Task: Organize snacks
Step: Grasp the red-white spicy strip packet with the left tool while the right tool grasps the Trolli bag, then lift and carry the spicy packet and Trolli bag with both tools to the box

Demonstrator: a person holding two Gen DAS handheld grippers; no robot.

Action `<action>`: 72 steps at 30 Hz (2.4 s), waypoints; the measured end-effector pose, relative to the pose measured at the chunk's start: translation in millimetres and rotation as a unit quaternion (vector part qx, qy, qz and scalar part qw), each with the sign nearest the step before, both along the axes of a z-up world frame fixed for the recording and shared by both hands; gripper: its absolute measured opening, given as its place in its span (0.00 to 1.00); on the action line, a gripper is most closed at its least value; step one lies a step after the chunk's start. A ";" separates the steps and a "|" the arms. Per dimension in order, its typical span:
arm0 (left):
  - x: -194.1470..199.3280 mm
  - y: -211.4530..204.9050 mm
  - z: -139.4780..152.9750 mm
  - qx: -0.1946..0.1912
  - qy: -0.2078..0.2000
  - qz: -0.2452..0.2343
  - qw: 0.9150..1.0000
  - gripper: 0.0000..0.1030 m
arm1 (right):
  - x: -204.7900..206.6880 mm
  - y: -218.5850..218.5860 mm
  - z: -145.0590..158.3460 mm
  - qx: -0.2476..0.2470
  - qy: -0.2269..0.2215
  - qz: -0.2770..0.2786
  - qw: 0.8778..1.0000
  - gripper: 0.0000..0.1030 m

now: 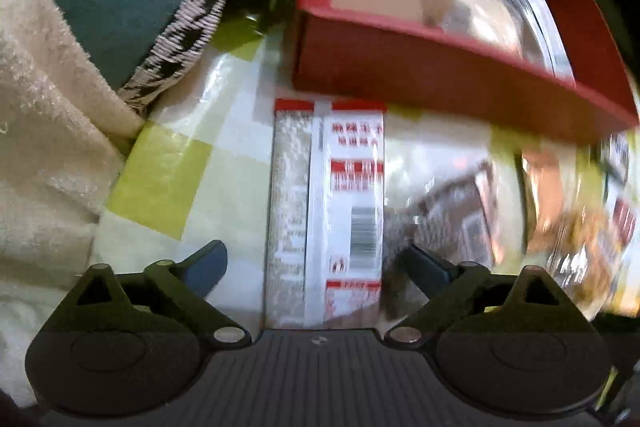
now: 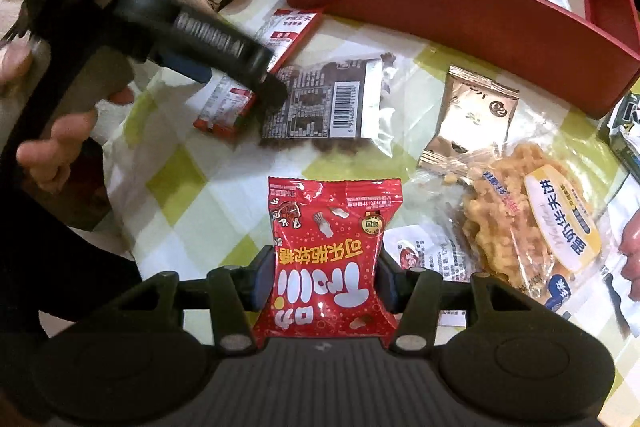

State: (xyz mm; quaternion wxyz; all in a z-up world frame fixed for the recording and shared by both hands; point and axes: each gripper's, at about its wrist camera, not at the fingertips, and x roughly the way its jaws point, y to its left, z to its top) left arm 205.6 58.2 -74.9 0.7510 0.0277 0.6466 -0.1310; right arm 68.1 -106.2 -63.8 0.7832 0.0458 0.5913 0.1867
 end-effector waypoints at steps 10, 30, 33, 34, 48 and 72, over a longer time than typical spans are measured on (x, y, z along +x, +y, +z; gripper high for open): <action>-3.5 -9.0 10.8 -0.023 -0.011 0.023 0.999 0.61 | -4.0 -2.2 1.8 0.002 -0.003 0.000 1.000 0.58; -72.0 12.9 -0.2 0.065 -0.004 0.046 0.997 0.83 | -13.3 18.7 -1.7 -0.039 -0.019 0.032 0.999 0.62; -67.1 -0.8 -13.3 0.072 0.004 0.046 0.996 0.85 | -12.7 19.6 -3.1 -0.038 -0.021 0.028 0.999 0.63; -64.7 -6.1 -16.7 0.074 0.004 0.047 0.996 0.87 | -12.8 19.1 -3.7 -0.034 -0.020 0.026 0.999 0.64; -73.1 -24.6 -15.9 0.070 -0.013 0.039 0.997 0.66 | -25.1 15.4 -1.6 -0.040 -0.043 0.024 0.998 0.56; -105.1 -15.1 20.9 0.039 -0.025 0.050 0.998 0.58 | -48.6 -8.6 38.6 -0.027 -0.097 -0.034 0.994 0.53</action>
